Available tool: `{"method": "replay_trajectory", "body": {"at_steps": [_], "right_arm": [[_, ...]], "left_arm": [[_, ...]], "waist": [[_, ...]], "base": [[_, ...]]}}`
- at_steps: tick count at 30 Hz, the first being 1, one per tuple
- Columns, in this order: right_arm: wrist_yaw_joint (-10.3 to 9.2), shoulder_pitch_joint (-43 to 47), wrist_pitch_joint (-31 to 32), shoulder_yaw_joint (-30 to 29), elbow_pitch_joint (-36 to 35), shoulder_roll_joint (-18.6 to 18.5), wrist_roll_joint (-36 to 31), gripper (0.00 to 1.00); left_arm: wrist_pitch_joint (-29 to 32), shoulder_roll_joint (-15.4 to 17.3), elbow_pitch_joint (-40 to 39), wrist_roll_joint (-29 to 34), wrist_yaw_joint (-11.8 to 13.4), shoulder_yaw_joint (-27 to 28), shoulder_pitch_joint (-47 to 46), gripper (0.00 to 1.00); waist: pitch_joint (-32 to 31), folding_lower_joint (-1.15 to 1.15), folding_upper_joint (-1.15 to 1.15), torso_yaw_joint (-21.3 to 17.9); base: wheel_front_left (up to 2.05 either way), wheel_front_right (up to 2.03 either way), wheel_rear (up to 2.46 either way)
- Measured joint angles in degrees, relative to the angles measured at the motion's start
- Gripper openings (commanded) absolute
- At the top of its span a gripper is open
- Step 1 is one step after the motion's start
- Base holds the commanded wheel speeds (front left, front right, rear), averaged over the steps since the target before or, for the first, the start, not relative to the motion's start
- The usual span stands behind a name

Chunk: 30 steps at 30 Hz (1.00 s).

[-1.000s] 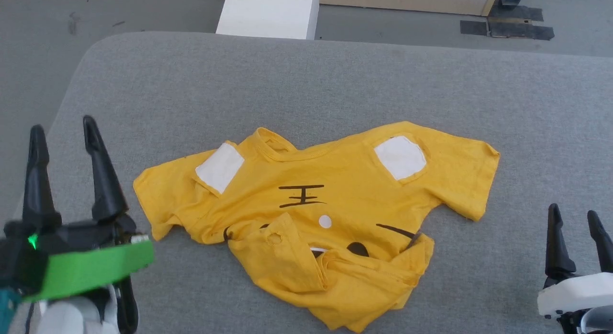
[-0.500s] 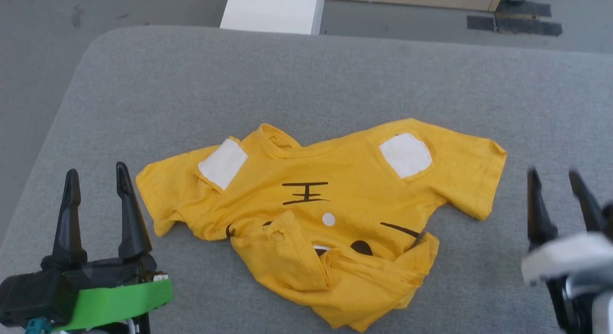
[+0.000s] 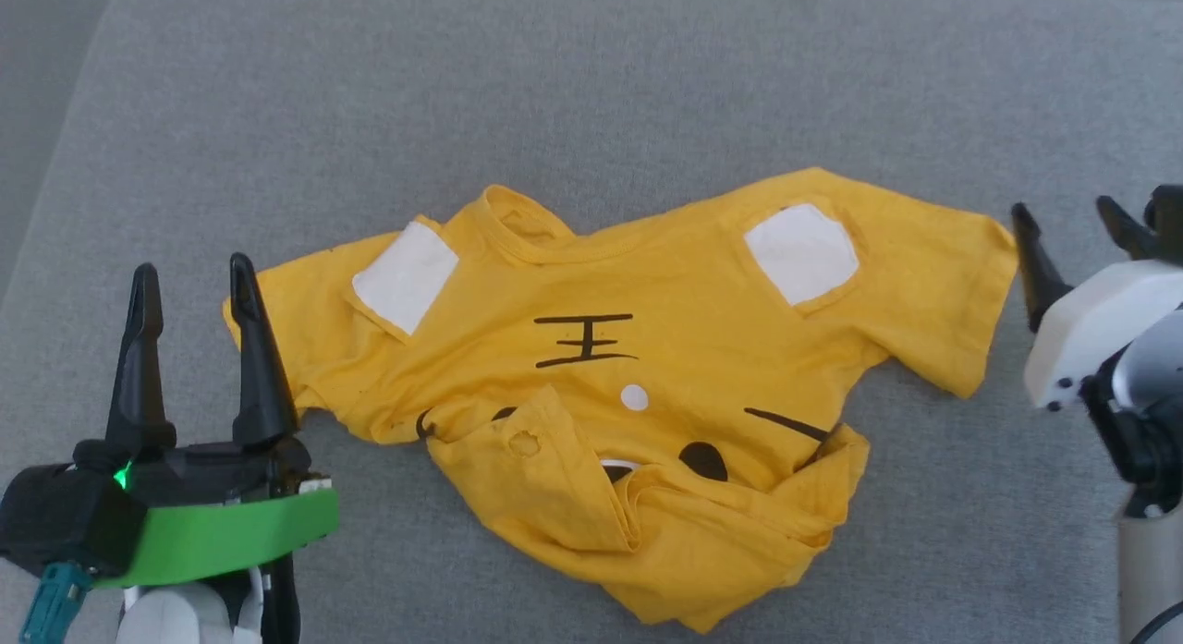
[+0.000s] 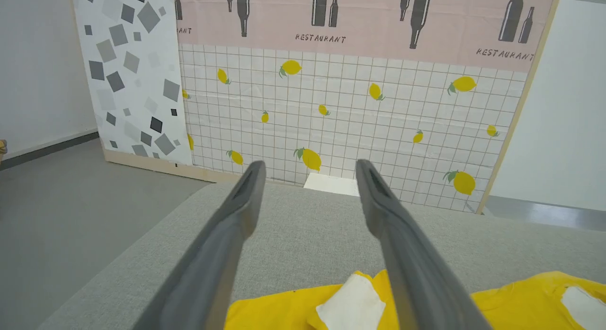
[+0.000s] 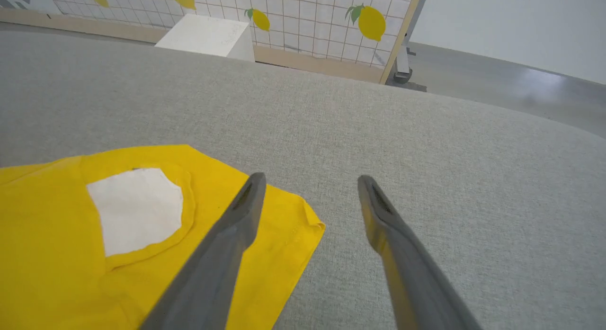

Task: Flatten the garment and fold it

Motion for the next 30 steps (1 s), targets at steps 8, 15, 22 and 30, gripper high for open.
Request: {"method": "replay_trajectory", "body": {"at_steps": [8, 15, 22, 30], "right_arm": [[0.0, -1.0, 5.3, -2.4, 2.0, -2.3, 0.6, 1.0], [0.0, -1.0, 6.8, -3.5, 4.1, -0.7, 1.4, 1.0], [0.0, -2.5, 7.3, -5.2, 4.1, 0.1, 1.4, 0.0], [0.0, -2.5, 0.5, -3.3, 5.2, 1.9, 2.2, 0.0]], "left_arm": [[0.0, -0.1, 0.5, -0.7, 0.0, -0.8, -1.7, 1.0], [0.0, -0.1, 0.7, -0.8, -0.3, -1.0, -2.6, 1.0], [0.0, -0.1, 1.0, -0.8, -0.7, -0.7, -3.2, 1.0], [0.0, -0.1, 1.6, -0.1, -1.0, 0.3, -3.0, 1.0]], "waist": [[3.7, 0.0, 0.0, 1.8], [6.4, 0.0, 0.0, 3.6], [7.6, 0.0, 0.0, 4.6], [5.2, 0.0, 0.0, 3.9]], "base": [[0.0, 0.0, 0.0], [0.0, 0.0, 0.0], [0.0, 0.0, 0.0], [0.0, 0.0, 0.0]]}}
